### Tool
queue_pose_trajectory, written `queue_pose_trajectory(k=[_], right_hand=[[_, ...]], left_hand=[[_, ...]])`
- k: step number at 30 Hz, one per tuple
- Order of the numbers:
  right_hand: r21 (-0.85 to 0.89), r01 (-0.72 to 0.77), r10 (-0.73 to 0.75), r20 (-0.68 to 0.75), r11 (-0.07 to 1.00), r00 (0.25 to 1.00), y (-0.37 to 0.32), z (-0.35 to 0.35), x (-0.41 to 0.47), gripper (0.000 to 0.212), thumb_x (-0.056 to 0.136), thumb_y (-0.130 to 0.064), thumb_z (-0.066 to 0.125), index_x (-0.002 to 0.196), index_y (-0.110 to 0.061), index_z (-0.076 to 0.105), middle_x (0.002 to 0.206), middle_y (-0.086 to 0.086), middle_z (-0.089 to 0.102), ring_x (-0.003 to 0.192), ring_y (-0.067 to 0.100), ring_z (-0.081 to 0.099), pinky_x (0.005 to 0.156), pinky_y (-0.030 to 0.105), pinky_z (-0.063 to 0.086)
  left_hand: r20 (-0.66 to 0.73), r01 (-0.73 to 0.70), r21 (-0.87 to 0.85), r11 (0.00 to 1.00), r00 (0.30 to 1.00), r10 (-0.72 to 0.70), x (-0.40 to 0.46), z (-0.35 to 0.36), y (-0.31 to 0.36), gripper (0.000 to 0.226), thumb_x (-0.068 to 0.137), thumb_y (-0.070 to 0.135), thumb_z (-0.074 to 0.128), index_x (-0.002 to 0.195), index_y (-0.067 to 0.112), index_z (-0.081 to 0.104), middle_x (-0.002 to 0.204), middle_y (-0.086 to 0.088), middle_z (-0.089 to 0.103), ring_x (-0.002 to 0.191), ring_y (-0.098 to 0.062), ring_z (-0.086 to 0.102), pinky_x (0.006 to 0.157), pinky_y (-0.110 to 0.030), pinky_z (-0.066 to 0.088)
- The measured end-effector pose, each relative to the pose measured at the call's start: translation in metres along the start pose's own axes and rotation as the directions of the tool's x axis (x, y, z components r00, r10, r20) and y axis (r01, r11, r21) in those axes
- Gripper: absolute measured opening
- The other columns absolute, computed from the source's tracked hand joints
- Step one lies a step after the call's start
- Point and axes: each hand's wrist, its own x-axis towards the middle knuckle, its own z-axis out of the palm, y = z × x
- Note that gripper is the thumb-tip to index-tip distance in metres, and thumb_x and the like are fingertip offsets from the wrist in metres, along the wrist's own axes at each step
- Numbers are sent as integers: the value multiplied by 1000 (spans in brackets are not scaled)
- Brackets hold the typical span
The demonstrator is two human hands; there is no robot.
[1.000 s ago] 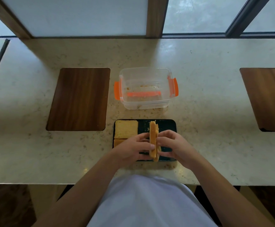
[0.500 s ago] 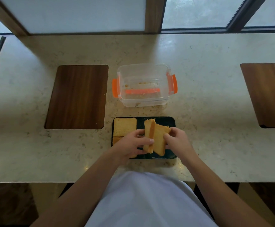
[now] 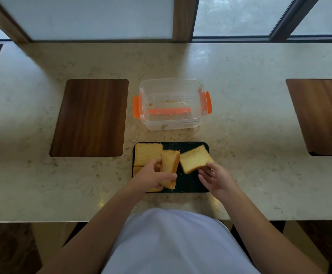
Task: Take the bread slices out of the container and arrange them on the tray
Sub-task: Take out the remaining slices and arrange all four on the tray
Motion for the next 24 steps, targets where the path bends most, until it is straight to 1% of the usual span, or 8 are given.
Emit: queue_pose_trajectory(k=[2, 5, 7, 10, 16, 19, 21, 24], right_hand=[[69, -13, 13, 4, 998, 1000, 0, 3, 2, 5, 99, -9, 60, 103, -8, 57, 112, 21, 69, 98, 29, 70, 74, 39, 59], [119, -26, 24, 20, 993, 1000, 1, 10, 4, 31, 101, -6, 56, 131, 1, 51, 126, 26, 62, 105, 32, 67, 82, 40, 57], [113, -61, 58, 26, 992, 998, 2, 12, 4, 42, 102, -7, 55, 141, 5, 45, 134, 29, 57, 116, 35, 64, 93, 42, 55], [116, -159, 153, 57, 981, 987, 7, 9, 2, 47, 100, -7, 56, 141, 10, 41, 134, 33, 56, 119, 40, 62, 102, 45, 52], [202, -256, 228, 153, 945, 962, 15, 15, 0, 49, 98, -5, 56, 141, 13, 39, 134, 37, 54, 120, 44, 60, 103, 47, 51], [199, -252, 223, 154, 947, 963, 12, 22, 2, 50, 98, -4, 55, 142, 12, 37, 136, 37, 53, 121, 44, 59, 102, 47, 51], [170, -233, 210, 145, 957, 967, 10, 25, 4, 50, 99, -4, 55, 143, 12, 37, 129, 36, 55, 119, 43, 60, 102, 47, 52], [46, -162, 155, 131, 986, 979, 6, 30, 7, 49, 100, -7, 54, 143, 10, 37, 121, 33, 59, 115, 40, 63, 99, 47, 53]], left_hand=[[-23, 3, 12, 1000, 1000, -3, 1, 1, 0, 91, 77, 29, 87, 152, 19, 37, 135, -5, 59, 114, -25, 65, 96, -46, 57], [-68, 17, 40, 999, 998, -14, 2, 3, -2, 94, 77, 30, 87, 153, 19, 34, 140, -5, 54, 116, -24, 62, 96, -45, 56], [-88, 28, 62, 998, 996, -22, 4, 3, -4, 96, 76, 31, 87, 154, 20, 33, 142, -5, 52, 118, -24, 60, 97, -46, 56], [-102, 41, 81, 996, 994, -33, 7, 2, -6, 96, 76, 33, 87, 154, 20, 33, 142, -6, 51, 119, -26, 59, 97, -46, 56], [-129, 67, 94, 993, 990, -54, 12, 5, -9, 98, 75, 32, 89, 154, 20, 34, 142, -7, 51, 119, -27, 59, 95, -45, 57], [-134, 73, 98, 993, 989, -59, 12, 6, -9, 98, 74, 32, 89, 154, 20, 34, 142, -7, 51, 118, -26, 59, 94, -45, 57], [-134, 74, 103, 992, 989, -60, 11, 5, -10, 97, 75, 33, 89, 154, 21, 34, 140, -7, 52, 117, -26, 60, 94, -44, 58], [-137, 76, 113, 991, 989, -60, 11, 4, -10, 96, 75, 34, 88, 154, 20, 35, 140, -6, 53, 117, -25, 60, 94, -44, 57]])
